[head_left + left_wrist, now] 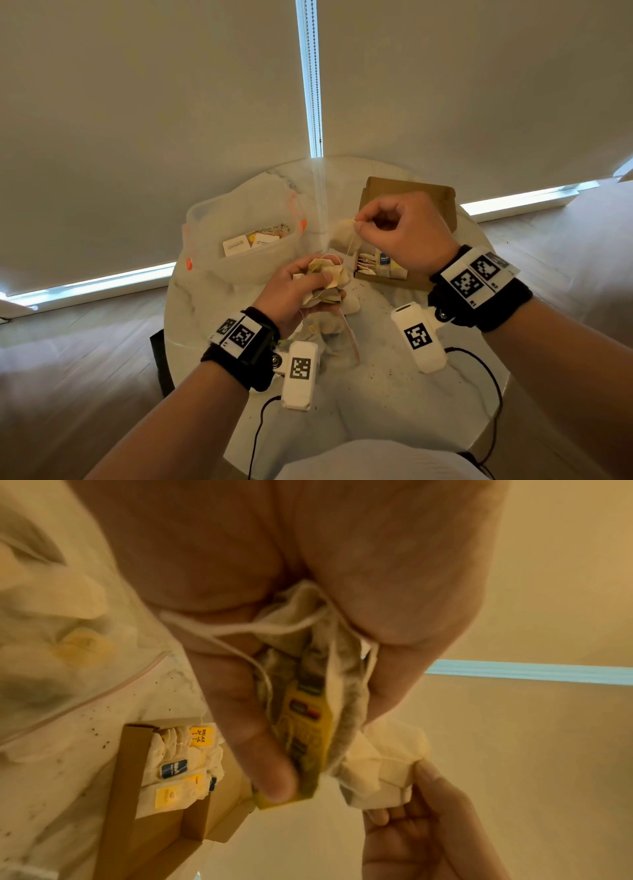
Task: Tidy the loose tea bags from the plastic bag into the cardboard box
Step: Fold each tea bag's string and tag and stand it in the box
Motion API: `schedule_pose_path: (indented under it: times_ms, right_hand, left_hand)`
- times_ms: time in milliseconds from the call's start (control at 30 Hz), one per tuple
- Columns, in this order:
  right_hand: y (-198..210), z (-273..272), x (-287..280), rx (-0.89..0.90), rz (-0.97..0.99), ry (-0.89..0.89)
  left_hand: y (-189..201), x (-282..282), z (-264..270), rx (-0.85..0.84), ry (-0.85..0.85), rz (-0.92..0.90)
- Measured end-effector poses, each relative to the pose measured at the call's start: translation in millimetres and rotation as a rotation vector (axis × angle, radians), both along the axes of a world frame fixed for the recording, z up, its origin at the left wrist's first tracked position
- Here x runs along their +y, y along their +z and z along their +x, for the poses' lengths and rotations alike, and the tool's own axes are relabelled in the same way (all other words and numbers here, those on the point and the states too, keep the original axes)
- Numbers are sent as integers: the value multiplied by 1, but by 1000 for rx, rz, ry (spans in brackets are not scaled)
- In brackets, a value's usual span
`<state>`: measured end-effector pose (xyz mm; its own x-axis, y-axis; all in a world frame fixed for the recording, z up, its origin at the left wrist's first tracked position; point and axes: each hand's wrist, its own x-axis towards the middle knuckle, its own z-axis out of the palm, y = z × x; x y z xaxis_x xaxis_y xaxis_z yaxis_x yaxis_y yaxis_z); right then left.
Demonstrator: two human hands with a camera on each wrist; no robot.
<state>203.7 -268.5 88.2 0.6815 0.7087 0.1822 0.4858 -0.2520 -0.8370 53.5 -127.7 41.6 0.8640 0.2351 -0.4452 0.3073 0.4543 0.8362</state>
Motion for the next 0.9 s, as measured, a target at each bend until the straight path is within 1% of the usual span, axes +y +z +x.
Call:
schedule_pose_path:
  times_ms: [167,367,500,633,900]
  right_hand:
    - [-1,5,-1,38,-2,-49]
    - [-5,8,-3,52,-15,-99]
    - [-6,12,-5,62,0,-139]
    - [-6,17,-7,76,9,-185]
    - [-1,23,-8,98,59,-233]
  left_hand:
    - [-2,2,2,-27,37,-49]
    - [-6,5,2,-73,71,-216]
    - [-10,11,2,-60,62,-239]
    - [-12,14,4,-69,82,-299]
    - [-14,19,1,-4,12,-344]
